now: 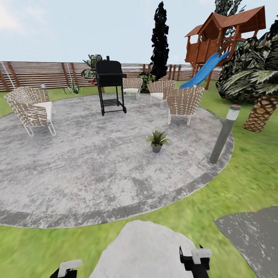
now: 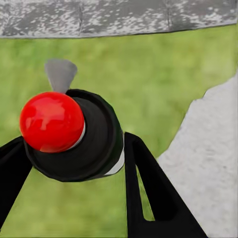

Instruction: Pick up the pesticide atomizer in the garden and spray insectifuge to fully cover both potted plants in the garden.

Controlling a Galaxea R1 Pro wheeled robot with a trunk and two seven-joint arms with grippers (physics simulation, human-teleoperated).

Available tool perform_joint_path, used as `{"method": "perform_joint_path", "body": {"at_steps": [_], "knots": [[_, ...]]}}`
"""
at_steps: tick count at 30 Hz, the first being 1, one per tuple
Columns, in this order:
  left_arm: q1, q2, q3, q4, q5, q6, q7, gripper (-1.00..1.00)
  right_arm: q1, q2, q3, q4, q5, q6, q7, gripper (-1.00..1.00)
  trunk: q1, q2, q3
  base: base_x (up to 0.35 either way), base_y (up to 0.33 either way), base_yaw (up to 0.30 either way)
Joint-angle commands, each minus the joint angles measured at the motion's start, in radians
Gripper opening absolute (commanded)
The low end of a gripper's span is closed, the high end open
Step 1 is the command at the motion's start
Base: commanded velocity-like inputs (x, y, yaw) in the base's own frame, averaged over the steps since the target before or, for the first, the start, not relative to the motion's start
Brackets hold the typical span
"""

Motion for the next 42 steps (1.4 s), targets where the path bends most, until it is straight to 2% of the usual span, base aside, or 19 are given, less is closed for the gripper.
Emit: {"method": "perform_joint_path", "body": {"at_steps": [1,42], "knots": [[-0.001,0.0,-0.007,0.0,0.009,-0.003,0.003,-1.0,-0.001,0.0,0.003,0.001,0.009,0.0,-0.01,1.0,0.0,0.0,-0.001,0.335,0.0,0.0],[-0.001,0.0,-0.007,0.0,0.009,-0.003,0.003,-1.0,-0.001,0.0,0.003,0.001,0.009,0.0,-0.012,1.0,0.0,0.0,-0.001,0.336,0.0,0.0]]}}
